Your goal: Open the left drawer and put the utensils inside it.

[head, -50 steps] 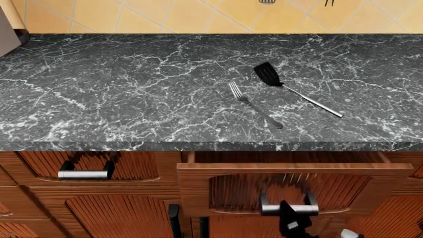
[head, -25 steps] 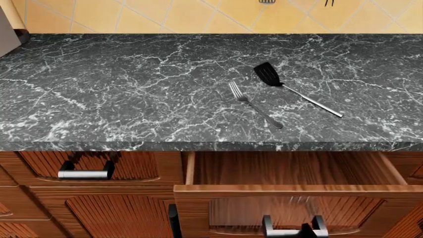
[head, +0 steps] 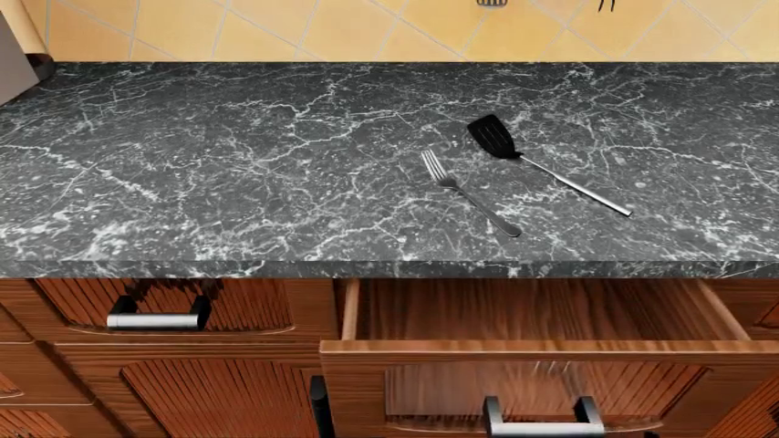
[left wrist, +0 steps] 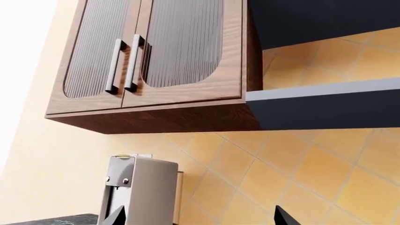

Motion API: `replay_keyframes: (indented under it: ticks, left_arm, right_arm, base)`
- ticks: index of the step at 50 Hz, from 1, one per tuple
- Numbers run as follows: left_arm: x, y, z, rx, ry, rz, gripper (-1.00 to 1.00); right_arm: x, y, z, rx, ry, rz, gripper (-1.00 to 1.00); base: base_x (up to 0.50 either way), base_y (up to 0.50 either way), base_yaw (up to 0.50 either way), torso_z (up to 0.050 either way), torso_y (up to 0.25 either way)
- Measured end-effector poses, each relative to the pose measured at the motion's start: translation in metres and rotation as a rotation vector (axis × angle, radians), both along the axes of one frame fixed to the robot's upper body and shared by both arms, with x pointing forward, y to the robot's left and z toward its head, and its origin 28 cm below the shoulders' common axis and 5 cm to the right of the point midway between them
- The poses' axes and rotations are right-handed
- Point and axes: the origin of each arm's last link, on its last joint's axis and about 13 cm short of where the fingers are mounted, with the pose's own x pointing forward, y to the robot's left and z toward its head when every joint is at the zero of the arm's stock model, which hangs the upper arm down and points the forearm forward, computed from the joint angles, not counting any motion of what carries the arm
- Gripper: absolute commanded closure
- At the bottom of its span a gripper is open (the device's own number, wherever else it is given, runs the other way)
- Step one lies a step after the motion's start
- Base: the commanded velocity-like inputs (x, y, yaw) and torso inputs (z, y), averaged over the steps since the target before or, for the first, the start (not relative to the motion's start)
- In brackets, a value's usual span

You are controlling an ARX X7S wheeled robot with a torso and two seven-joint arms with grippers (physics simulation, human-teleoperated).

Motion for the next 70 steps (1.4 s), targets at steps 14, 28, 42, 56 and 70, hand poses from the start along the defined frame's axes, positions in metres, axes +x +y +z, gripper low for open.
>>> replay_keyframes:
  ticks: [14,28,42,56,70]
  left_arm:
    - [-0.001,0.001,0.0,0.001,-0.003,0.004,-1.0]
    - [-0.003,0.003,0.0,0.0,-0.009,0.011,-1.0]
    - [-0.003,0.003,0.0,-0.003,-0.009,0.013,-1.0]
    - [-0.003,0.003,0.0,-0.004,-0.009,0.015,-1.0]
    - [-0.004,0.005,0.0,-0.006,-0.01,0.022,-1.0]
  right_arm:
    - [0.01,-0.005,0.046,-0.251,-0.109,0.032,-1.0]
    - [0.024,-0.009,0.118,-0.665,-0.178,0.042,-1.0]
    - [0.046,-0.007,0.191,-0.982,-0.133,-0.039,-1.0]
    - [0.071,0.001,0.272,-1.204,-0.056,-0.072,-1.0]
    - [0.082,0.009,0.34,-1.406,-0.02,-0.103,-1.0]
  base:
    - [0.0,0.0,0.0,0.0,0.0]
    - [0.0,0.0,0.0,0.0,0.0]
    - [0.0,0.0,0.0,0.0,0.0]
    - [0.0,0.0,0.0,0.0,0.0]
    - [0.0,0.0,0.0,0.0,0.0]
